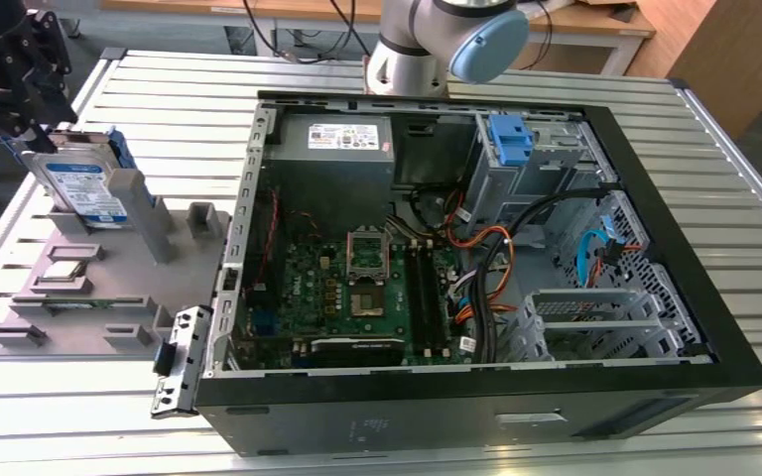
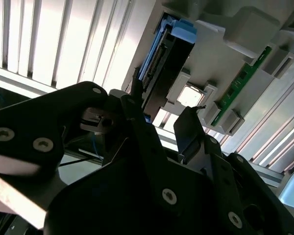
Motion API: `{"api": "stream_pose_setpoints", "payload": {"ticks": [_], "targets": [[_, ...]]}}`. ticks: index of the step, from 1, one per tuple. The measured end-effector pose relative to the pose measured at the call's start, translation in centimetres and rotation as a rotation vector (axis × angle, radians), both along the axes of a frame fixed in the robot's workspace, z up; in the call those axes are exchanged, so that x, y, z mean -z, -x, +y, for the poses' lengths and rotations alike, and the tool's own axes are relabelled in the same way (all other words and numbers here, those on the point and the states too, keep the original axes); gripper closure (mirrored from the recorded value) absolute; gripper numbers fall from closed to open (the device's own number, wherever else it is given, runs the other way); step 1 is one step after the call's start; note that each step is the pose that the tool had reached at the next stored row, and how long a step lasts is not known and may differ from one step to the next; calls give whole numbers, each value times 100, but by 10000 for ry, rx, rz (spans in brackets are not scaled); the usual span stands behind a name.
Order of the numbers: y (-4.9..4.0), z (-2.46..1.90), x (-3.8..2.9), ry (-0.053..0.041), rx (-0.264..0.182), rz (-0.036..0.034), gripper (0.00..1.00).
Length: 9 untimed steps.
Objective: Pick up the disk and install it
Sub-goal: 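Pick up the disk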
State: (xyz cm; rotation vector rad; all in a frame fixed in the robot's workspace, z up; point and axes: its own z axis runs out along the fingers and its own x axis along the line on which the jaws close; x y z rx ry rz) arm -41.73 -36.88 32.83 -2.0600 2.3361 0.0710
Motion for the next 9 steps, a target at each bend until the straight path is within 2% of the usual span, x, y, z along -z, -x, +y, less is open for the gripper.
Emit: {"api": "stream_pose_setpoints", "payload": {"ticks": [9], "targets": [[1,0,80,-1,-232,-1,47]]}}
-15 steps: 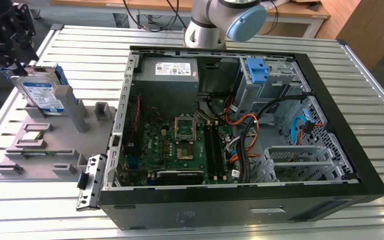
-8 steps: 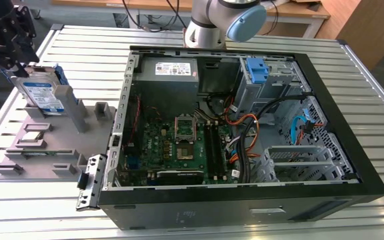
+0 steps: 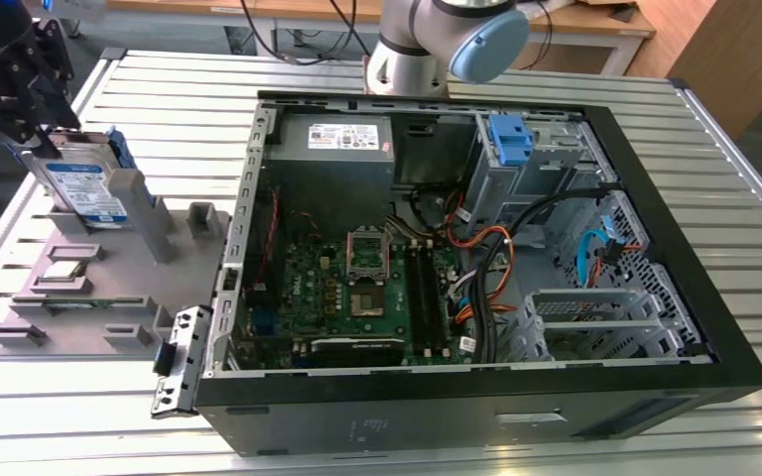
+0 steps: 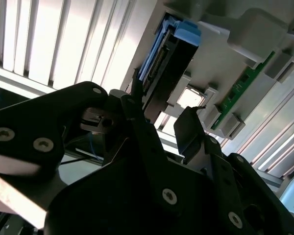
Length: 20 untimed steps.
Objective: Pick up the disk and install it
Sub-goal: 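Pick up the disk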
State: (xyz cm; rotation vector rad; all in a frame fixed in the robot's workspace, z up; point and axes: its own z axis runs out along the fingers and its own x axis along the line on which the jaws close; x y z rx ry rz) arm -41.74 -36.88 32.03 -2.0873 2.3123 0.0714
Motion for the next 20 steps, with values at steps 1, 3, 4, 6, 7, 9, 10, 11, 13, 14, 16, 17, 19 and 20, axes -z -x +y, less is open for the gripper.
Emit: {"api": "stream_pose_setpoints", "payload": {"ticks": [1,3,4,6,7,9,10,11,13,14,16,17,19,20], "targets": [[0,0,9,0,-36,-1,47],[0,0,29,0,-105,-1,47],[0,0,39,0,-142,-2,47],[0,0,58,0,-210,-3,47],[1,0,67,0,-245,-3,47],[1,0,84,0,-308,-3,47],[1,0,93,0,-337,-2,47],[1,0,102,0,-366,-4,47],[1,0,119,0,-425,-3,47],[1,0,129,0,-458,-4,47],[1,0,145,0,-518,-3,47],[1,0,150,0,-546,-3,47],[1,0,152,1,-569,-3,47],[1,0,153,1,-574,-7,47]]}}
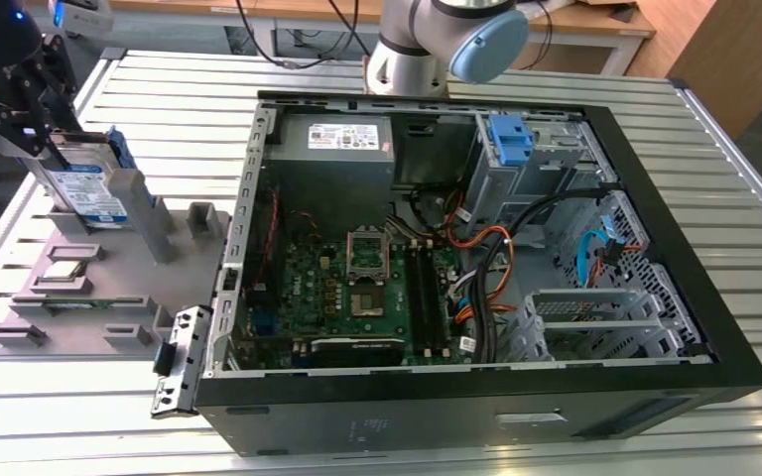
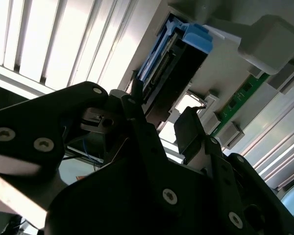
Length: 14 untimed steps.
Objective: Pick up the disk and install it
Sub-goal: 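Pick up the disk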
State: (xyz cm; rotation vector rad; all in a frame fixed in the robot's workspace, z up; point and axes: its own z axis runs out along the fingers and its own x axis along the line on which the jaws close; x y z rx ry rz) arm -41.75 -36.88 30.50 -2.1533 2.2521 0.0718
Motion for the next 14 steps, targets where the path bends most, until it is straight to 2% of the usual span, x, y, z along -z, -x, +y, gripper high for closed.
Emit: {"api": "stream_pose_setpoints", "payload": {"ticks": [3,8,14], "targets": [[-1,0,5,-2,-21,-31,47],[0,0,5,-1,-23,-38,47],[0,0,7,-3,-40,-112,47]]}}
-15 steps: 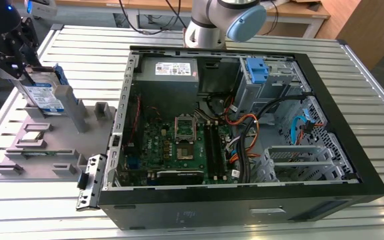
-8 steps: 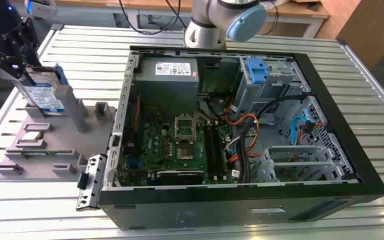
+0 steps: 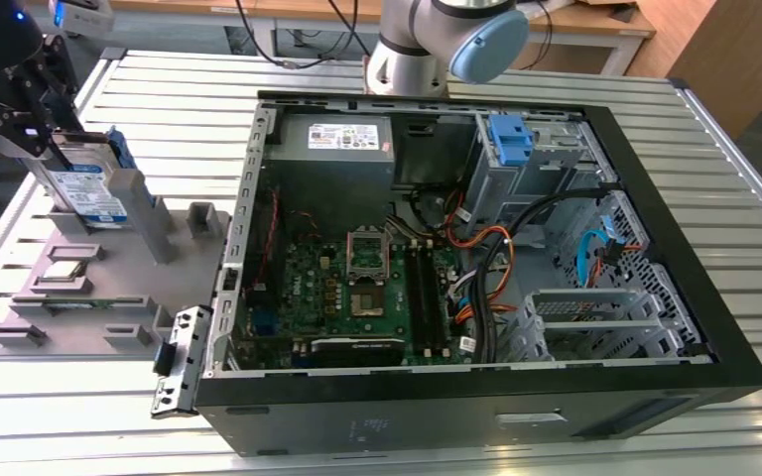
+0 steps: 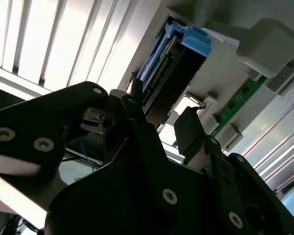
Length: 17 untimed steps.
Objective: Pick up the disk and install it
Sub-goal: 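Pick up the disk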
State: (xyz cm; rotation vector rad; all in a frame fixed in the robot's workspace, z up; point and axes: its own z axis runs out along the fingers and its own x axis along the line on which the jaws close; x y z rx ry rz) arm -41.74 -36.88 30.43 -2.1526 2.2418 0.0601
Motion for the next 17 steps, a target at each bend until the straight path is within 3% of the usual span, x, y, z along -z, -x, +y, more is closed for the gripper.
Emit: {"api": "stream_pose_setpoints", "payload": {"ticks": [17], "targets": [[0,24,11,-9,0,-2,47]]}}
